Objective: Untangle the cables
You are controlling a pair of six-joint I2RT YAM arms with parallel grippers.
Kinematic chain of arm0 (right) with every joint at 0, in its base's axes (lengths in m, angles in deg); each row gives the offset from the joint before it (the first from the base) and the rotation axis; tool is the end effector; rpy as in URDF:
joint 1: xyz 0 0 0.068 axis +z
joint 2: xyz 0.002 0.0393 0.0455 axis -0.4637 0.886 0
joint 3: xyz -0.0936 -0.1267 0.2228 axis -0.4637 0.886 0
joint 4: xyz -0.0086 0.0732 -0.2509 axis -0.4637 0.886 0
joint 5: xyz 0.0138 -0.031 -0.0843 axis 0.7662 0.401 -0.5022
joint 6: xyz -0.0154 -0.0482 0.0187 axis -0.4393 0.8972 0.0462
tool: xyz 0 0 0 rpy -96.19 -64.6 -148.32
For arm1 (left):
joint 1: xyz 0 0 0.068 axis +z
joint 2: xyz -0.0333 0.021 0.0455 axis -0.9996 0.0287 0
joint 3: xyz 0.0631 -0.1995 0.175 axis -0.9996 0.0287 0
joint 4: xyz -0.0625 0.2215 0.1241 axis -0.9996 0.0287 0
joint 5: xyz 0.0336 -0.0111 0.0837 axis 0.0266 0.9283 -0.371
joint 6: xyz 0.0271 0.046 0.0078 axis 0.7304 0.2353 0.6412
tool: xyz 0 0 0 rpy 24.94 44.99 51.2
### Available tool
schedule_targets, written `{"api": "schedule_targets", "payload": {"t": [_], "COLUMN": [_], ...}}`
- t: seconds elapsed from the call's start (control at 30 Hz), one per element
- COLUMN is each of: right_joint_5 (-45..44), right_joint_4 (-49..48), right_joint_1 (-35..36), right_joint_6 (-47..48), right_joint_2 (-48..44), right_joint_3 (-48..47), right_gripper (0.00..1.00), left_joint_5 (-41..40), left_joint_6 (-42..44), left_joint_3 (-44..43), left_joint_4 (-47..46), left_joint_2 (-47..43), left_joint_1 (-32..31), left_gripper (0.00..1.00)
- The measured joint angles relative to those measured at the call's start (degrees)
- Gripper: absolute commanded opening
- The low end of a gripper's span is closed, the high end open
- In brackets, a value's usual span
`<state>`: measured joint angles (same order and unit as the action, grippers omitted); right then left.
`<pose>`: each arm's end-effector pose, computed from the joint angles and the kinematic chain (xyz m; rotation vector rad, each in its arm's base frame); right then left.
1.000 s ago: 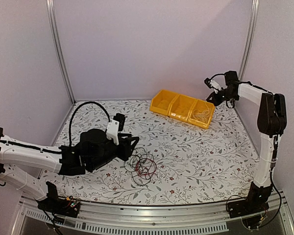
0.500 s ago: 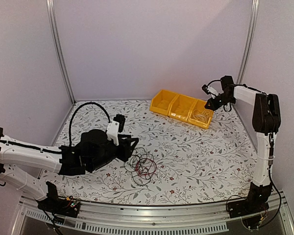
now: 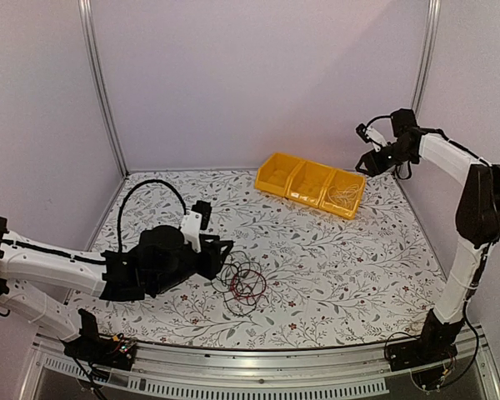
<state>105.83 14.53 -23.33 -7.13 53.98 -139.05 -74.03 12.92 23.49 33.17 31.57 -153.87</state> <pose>0.4368 0.0444 0.2817 -0.7910 2.2509 0.2127 0.1270 -0.2388 0.2209 0.3449 1.8951 -0.6177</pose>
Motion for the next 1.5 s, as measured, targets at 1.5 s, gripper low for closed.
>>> {"api": "schedule_targets", "payload": {"t": [1.5], "right_joint_5": [-18.23], "right_joint_4": [9.44], "right_joint_1": [1.90], "right_joint_6": [3.87], "right_joint_2": [5.99], "right_joint_3": [-3.76], "right_gripper": [0.76], "left_joint_5": [5.68], "left_joint_6": [-3.82], "left_joint_3": [-8.48], "left_joint_4": [5.16], "left_joint_2": [16.46], "left_joint_1": [-1.22], "left_gripper": [0.40]}}
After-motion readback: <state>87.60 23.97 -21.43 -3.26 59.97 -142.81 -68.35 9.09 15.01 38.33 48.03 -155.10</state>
